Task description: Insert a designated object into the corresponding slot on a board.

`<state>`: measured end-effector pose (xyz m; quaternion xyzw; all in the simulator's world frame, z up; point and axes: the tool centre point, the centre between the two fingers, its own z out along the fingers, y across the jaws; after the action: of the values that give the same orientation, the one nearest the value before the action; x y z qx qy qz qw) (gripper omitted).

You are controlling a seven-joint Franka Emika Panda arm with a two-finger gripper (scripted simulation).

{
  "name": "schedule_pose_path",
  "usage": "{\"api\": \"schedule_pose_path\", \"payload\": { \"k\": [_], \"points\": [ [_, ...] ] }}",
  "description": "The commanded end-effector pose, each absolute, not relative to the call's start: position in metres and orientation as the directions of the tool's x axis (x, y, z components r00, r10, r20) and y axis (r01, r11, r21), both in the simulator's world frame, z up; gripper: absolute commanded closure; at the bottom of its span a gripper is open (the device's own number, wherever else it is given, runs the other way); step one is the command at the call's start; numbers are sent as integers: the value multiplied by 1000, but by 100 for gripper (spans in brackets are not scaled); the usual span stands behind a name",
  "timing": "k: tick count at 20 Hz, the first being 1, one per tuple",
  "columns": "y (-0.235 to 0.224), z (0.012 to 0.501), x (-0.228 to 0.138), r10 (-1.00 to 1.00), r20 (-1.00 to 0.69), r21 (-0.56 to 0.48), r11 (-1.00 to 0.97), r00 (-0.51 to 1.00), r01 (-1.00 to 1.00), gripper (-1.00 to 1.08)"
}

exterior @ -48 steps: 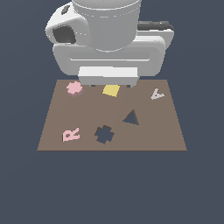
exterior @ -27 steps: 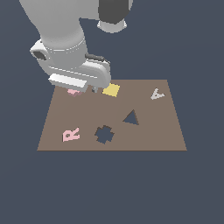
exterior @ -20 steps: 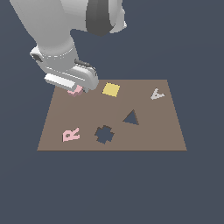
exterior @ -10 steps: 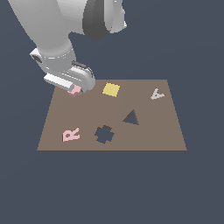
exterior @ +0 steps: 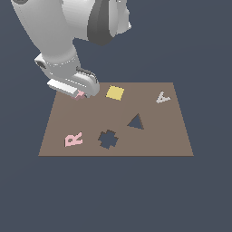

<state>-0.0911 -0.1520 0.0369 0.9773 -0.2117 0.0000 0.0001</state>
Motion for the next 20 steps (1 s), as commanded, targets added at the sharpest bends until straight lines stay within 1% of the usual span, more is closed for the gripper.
{"api": "schedule_pose_path", "payload": {
  "k": [1, 3, 4, 20],
  "points": [
    [-152, 31, -91, -413, 0, 0, -911, 911, -413, -92],
    [-152, 30, -91, -413, 0, 0, -911, 911, -413, -92],
    [-152, 30, -91, -413, 0, 0, -911, 911, -413, 108],
    [-149, 31, -91, -426, 0, -1, -905, 905, -426, 108]
  ]
}}
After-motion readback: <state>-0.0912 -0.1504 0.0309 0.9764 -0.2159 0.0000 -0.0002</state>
